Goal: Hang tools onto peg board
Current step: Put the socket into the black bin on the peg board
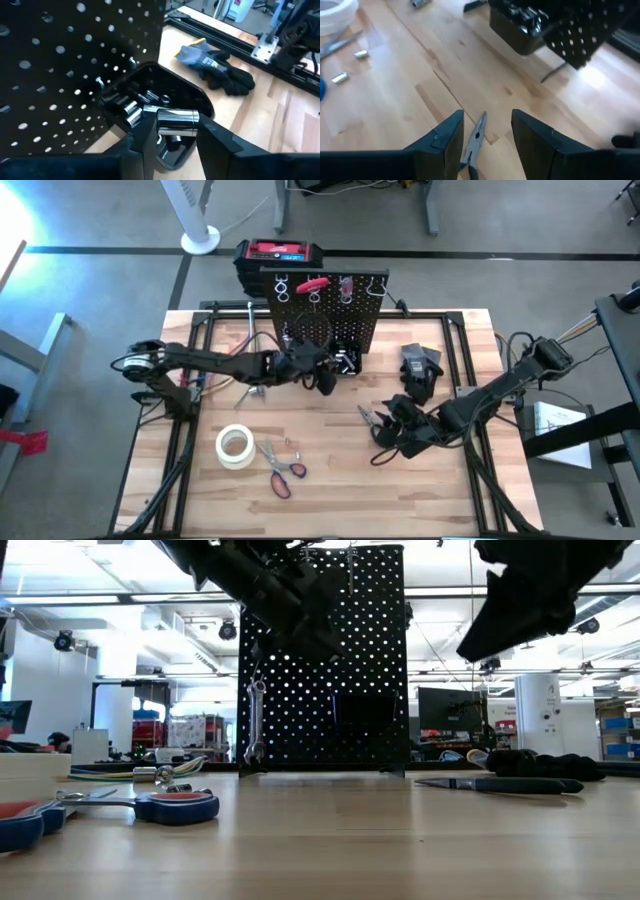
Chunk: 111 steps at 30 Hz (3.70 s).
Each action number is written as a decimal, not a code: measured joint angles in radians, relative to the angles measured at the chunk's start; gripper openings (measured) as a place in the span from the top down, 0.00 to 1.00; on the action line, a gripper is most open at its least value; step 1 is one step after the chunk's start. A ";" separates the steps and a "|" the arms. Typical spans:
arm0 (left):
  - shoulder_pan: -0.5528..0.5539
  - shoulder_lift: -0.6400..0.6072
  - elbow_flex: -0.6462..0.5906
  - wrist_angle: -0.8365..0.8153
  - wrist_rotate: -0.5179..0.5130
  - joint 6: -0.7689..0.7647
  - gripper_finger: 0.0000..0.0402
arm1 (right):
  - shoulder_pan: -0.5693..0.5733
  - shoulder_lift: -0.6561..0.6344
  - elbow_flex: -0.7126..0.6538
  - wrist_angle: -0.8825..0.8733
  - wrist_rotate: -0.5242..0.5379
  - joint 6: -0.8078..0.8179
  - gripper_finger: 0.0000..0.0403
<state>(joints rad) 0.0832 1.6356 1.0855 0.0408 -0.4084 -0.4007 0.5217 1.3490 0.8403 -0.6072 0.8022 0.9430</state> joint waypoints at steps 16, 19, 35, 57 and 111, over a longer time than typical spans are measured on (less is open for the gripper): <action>0.008 0.000 0.000 0.020 0.060 0.069 0.57 | 0.004 0.000 -0.020 0.016 -0.037 0.072 0.61; -0.048 -0.002 -0.011 -0.054 0.043 0.067 0.56 | 0.006 0.001 -0.020 0.023 -0.069 0.061 0.61; -0.509 -0.079 -0.289 -0.065 -0.121 -0.337 0.56 | -0.035 0.199 -0.061 0.831 -0.434 -0.547 0.65; -0.573 0.001 -0.288 -0.328 -0.079 -0.842 0.62 | -0.045 0.204 -0.042 0.831 -0.437 -0.465 0.72; -0.134 0.044 0.093 -0.242 -0.125 -0.040 0.95 | 0.067 0.075 -0.043 0.480 -0.226 -0.279 0.72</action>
<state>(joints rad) -0.0506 1.6800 1.1785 -0.2015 -0.5331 -0.4404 0.5889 1.4242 0.7975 -0.1271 0.5761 0.6641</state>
